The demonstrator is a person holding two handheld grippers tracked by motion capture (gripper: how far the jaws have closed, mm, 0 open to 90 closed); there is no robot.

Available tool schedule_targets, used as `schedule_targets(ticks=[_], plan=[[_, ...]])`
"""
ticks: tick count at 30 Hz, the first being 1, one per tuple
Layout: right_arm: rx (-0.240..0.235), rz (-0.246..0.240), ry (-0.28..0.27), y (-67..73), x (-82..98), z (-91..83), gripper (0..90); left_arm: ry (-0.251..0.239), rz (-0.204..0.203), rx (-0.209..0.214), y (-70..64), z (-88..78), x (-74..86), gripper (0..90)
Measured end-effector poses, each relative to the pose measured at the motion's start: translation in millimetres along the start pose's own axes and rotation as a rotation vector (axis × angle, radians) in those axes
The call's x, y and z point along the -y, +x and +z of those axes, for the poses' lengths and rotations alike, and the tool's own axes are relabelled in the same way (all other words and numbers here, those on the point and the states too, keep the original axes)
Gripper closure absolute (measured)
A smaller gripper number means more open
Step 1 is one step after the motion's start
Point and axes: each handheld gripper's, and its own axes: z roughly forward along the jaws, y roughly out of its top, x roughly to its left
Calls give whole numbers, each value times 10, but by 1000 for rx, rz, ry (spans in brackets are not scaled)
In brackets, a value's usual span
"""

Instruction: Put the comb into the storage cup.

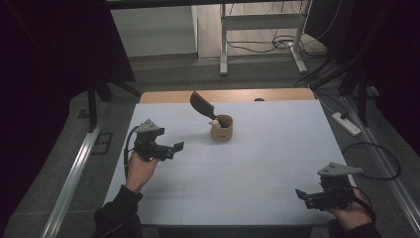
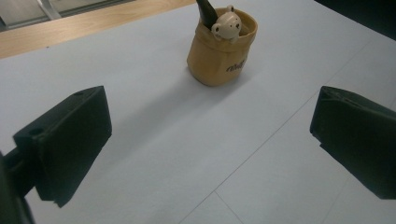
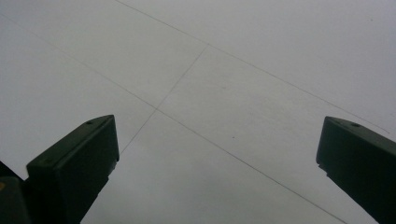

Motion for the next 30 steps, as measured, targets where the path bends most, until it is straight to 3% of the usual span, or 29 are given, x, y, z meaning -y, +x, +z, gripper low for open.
schedule_targets(ticks=[30], plan=[[5,-5,1,11,-1,1,0,-11,-1,8,-116,-204,143,0]])
